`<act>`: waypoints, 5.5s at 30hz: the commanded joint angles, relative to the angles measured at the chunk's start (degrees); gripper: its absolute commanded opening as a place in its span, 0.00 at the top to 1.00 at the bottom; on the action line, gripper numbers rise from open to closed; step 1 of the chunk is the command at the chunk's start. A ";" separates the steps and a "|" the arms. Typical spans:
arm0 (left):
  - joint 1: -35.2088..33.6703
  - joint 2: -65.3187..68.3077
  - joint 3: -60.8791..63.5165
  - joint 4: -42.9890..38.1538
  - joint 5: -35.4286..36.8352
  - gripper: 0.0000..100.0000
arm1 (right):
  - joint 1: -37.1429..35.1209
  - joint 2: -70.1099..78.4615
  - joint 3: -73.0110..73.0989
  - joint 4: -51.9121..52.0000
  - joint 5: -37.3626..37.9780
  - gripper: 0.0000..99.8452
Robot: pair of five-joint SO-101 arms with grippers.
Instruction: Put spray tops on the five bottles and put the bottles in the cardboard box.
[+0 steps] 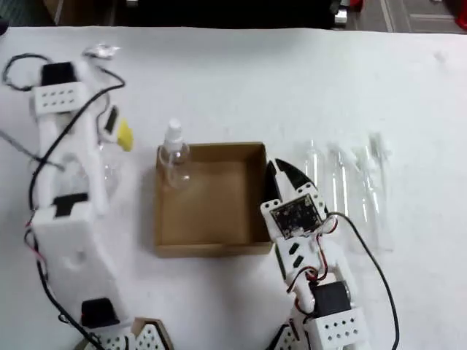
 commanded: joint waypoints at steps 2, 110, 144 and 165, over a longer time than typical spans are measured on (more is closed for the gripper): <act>1.45 12.18 -16.88 3.52 1.23 0.77 | -0.22 -0.04 0.79 -0.84 0.62 0.99; 29.58 -135.52 113.58 -55.21 24.35 0.98 | 0.04 -0.04 0.79 -1.19 0.62 0.99; 29.49 -139.03 130.99 -59.78 24.53 0.94 | -0.04 -0.04 0.79 -1.10 0.62 0.99; 22.73 -139.03 117.54 -48.97 26.37 0.82 | -0.04 -0.04 0.79 -1.10 0.62 0.99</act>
